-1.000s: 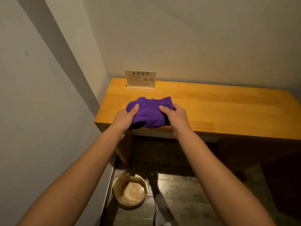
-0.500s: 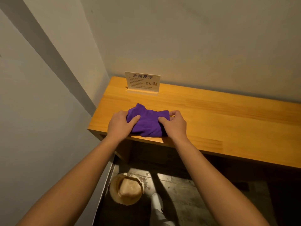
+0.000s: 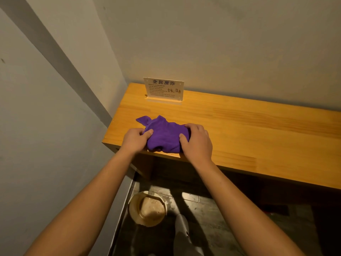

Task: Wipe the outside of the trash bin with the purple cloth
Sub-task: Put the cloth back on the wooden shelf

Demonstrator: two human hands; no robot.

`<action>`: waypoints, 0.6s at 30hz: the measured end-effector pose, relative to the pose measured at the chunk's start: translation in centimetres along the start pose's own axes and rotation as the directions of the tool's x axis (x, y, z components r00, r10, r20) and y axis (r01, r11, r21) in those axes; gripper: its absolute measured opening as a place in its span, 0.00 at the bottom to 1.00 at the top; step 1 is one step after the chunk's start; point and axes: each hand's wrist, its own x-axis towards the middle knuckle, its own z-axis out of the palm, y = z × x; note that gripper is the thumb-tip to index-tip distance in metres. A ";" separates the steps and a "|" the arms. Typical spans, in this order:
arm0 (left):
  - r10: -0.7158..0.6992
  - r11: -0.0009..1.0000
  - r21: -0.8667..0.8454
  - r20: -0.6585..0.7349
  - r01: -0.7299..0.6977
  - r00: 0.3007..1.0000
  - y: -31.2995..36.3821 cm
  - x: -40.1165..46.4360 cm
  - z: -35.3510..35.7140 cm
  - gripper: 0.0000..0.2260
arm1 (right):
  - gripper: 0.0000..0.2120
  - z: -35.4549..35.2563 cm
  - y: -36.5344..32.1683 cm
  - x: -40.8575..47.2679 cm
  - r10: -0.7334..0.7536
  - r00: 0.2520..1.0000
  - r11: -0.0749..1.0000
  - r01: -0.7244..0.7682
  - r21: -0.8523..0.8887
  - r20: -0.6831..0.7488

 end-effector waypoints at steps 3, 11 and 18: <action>0.176 0.954 0.274 -0.187 -0.121 0.966 0.2 0.0 -0.2 0.20 | 0.19 -0.1 -0.1 -0.1 -0.001 1.000 1.000 0.002 -0.012 0.003; 0.092 0.994 0.050 0.084 -0.097 0.992 3.4 3.9 -0.4 0.16 | 0.19 0.1 -0.3 -0.4 0.020 0.999 0.999 -0.021 -0.037 -0.025; 0.427 0.831 0.460 -0.164 -0.314 0.889 1.0 2.5 -0.1 0.25 | 0.21 0.8 -0.6 -0.9 0.019 0.997 0.994 -0.027 -0.108 -0.074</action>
